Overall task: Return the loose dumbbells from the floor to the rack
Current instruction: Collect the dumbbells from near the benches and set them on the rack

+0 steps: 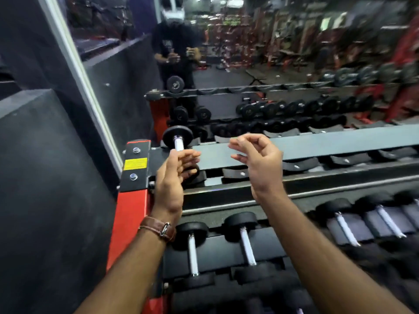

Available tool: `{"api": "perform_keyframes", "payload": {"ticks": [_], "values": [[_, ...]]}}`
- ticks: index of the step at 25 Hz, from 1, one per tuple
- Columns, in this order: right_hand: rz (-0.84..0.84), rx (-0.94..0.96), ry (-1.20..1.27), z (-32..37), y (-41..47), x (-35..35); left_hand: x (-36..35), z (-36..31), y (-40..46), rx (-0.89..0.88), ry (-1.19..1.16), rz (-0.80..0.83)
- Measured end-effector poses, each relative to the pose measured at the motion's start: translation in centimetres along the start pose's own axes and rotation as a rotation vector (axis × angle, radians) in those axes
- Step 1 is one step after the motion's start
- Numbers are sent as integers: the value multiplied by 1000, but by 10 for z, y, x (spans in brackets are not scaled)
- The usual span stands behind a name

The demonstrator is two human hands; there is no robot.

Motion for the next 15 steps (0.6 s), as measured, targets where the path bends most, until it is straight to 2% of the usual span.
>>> {"api": "perform_keyframes", "payload": {"ticks": [4,10,15], "values": [[-180,163,-30,67,-87,69,-37,-20,-73,9,-68,234],[-477,352,-167,174,-237,191,-118,-59,-241,34,-153,601],[-821,478,-272,260,-374,310,-197,-77,-396,108,-238,925]]}}
Point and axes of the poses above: each hand's wrist, its own y-axis towards the middle knuckle, its own x-axis out of the back of the hand, z = x × y, the point moved 3 cm from there along y, towards the middle knuckle, and after that the axes turned 7 degrees about -z, right-handed, at the moved point
